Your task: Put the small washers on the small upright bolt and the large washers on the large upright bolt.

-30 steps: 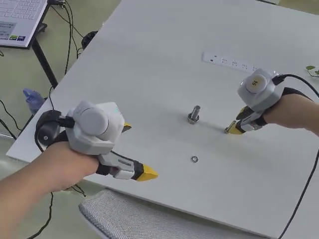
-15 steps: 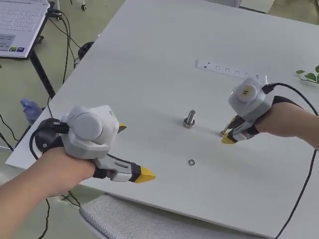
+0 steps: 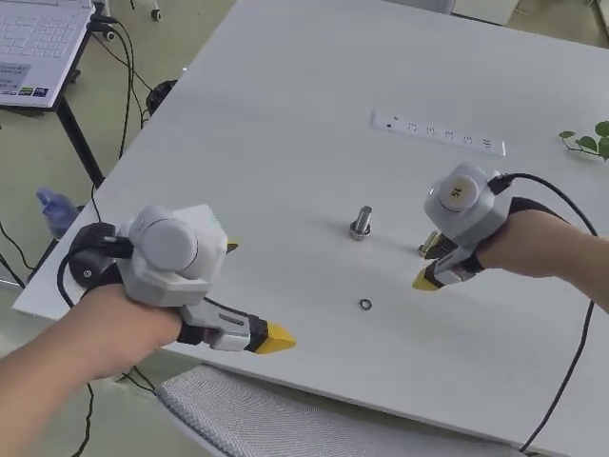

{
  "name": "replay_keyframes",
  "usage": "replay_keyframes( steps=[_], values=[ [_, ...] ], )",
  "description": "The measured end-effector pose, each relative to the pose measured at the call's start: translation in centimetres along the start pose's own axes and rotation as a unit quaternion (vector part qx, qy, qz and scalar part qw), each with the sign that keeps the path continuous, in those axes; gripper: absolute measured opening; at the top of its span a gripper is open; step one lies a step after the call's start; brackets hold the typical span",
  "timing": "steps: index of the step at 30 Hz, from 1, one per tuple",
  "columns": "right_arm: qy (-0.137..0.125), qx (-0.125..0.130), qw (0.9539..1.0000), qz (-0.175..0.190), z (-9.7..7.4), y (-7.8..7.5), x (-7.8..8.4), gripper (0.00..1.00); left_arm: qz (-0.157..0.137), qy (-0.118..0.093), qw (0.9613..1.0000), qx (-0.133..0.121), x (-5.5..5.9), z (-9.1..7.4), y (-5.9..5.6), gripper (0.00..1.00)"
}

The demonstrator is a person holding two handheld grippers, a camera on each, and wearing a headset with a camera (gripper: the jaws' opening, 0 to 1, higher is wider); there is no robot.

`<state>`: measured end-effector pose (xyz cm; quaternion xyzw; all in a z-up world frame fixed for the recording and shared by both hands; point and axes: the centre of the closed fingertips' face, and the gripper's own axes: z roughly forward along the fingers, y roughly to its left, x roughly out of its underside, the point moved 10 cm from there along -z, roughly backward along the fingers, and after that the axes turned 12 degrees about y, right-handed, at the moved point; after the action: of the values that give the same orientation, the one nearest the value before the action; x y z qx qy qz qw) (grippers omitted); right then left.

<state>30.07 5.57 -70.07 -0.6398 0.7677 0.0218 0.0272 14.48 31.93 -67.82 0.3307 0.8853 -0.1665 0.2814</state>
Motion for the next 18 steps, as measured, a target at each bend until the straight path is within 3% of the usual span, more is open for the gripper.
replay_keyframes(
  steps=[11,18],
  values=[
    [-0.010,-0.007,0.9999,-0.001,0.2,2.4,-0.6,0.34,0.009,-0.006,0.9999,0.000,-0.3,-0.6,-0.1,0.91],
    [-0.007,-0.011,0.9999,-0.003,1.2,2.4,-0.9,0.34,0.013,-0.008,0.9999,0.003,-0.4,-0.8,-0.1,0.91]
  ],
)
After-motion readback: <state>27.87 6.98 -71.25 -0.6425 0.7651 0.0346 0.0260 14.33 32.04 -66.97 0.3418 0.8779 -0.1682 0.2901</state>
